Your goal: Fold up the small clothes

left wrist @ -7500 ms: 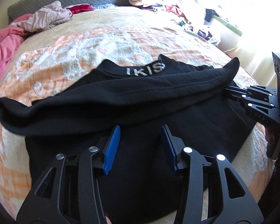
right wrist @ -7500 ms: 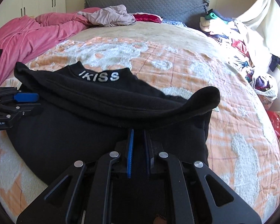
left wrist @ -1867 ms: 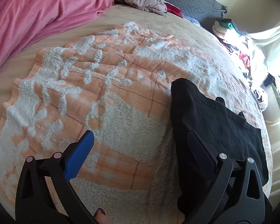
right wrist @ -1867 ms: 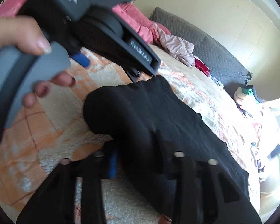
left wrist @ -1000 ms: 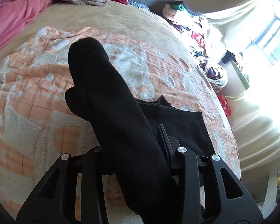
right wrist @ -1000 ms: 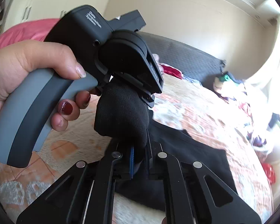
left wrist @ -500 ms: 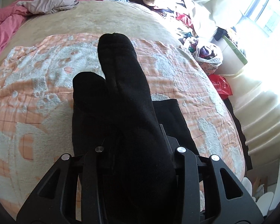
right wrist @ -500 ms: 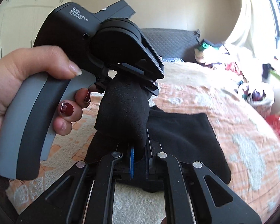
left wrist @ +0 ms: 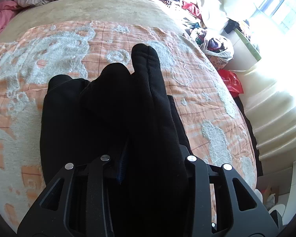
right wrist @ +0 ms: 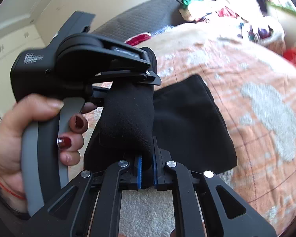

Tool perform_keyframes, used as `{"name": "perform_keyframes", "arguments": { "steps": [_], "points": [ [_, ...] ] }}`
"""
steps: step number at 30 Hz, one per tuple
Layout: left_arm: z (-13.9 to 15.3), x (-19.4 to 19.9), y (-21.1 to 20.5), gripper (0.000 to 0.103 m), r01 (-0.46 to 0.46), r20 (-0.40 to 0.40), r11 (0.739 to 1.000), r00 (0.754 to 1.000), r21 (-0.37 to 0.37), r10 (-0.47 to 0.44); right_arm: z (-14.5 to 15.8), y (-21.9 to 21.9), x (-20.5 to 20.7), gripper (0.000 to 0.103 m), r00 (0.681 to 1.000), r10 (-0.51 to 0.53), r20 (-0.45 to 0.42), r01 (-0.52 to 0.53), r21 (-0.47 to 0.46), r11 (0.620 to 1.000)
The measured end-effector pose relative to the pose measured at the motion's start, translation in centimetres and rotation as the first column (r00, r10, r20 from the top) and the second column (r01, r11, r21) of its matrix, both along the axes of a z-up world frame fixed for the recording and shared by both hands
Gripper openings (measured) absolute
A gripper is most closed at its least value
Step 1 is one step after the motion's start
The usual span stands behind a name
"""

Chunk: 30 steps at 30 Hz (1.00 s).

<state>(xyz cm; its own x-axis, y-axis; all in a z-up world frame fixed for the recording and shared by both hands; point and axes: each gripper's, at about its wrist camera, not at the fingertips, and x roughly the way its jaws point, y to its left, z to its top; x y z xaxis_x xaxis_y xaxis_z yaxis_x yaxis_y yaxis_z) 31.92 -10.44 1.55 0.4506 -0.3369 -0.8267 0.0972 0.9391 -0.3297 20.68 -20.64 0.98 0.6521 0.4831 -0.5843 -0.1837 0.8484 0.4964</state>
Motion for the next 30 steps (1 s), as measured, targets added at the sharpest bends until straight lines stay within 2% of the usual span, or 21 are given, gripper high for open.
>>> {"name": "perform_keyframes", "arguments": {
  "steps": [2, 11, 14, 16, 18, 21, 23, 25, 27, 28, 29, 30],
  "points": [
    [-0.5, 0.2, -0.4, 0.027, 0.003, -0.008, 1.0, 1.0, -0.006, -0.003, -0.4, -0.9, 0.4, 0.007, 0.999, -0.009, -0.04, 0.011, 0.052, 0.999],
    [-1.9, 1.5, -1.8, 0.03, 0.009, -0.04, 1.0, 0.999, -0.02, -0.009, -1.2, -2.6, 1.2, 0.007, 0.99, -0.055, -0.126, 0.073, 0.142, 0.987],
    [-2.4, 2.0, -2.3, 0.04, 0.025, -0.047, 0.999, 0.999, -0.036, -0.027, -2.4, -3.7, 1.3, 0.009, 0.98, -0.059, -0.189, 0.1, 0.218, 0.971],
    [-2.6, 2.1, -2.4, 0.06, 0.045, -0.04, 0.995, 0.998, -0.09, -0.049, -3.7, -4.8, 2.1, 0.011, 0.967, -0.058, -0.249, 0.128, 0.274, 0.953],
    [-2.4, 2.1, -2.1, 0.063, 0.046, -0.041, 0.985, 0.998, -0.167, -0.054, -4.8, -5.8, 2.2, 0.012, 0.952, -0.06, -0.3, 0.163, 0.332, 0.929],
    [-1.2, 1.4, -1.4, 0.063, 0.045, -0.007, 0.978, 0.999, -0.204, -0.047, -5.9, -6.7, 2.4, 0.012, 0.937, -0.025, -0.348, 0.178, 0.416, 0.892],
    [-0.1, 0.6, -0.5, 0.063, 0.038, 0.032, 0.979, 0.999, -0.202, -0.033, -5.8, -6.9, 2.3, 0.018, 0.934, -0.005, -0.357, 0.173, 0.441, 0.88],
    [0.9, -0.4, 0.8, 0.063, 0.027, 0.077, 0.987, 0.997, -0.159, -0.015, -5.3, -7.1, 2.1, 0.022, 0.939, -0.002, -0.344, 0.163, 0.438, 0.884],
    [1.5, -1.9, 2.5, 0.063, -0.008, 0.13, 0.997, 0.991, -0.074, 0.018, -4.5, -7.4, 2.9, 0.037, 0.949, 0.002, -0.316, 0.14, 0.427, 0.893],
    [1.5, -2.4, 3.2, 0.063, -0.022, 0.143, 0.999, 0.989, -0.035, 0.027, -3.9, -7.3, 3.0, 0.052, 0.955, 0.025, -0.295, 0.106, 0.421, 0.901],
    [1.4, -2.9, 3.8, 0.063, -0.036, 0.149, 0.999, 0.988, 0.002, 0.036, -3.3, -7.1, 3.2, 0.061, 0.96, 0.049, -0.276, 0.072, 0.411, 0.909],
    [1.0, -3.7, 4.5, 0.063, -0.051, 0.152, 0.998, 0.987, 0.036, 0.045, -2.8, -7.6, 3.7, 0.062, 0.963, 0.056, -0.265, 0.058, 0.401, 0.914]
  ]
}}
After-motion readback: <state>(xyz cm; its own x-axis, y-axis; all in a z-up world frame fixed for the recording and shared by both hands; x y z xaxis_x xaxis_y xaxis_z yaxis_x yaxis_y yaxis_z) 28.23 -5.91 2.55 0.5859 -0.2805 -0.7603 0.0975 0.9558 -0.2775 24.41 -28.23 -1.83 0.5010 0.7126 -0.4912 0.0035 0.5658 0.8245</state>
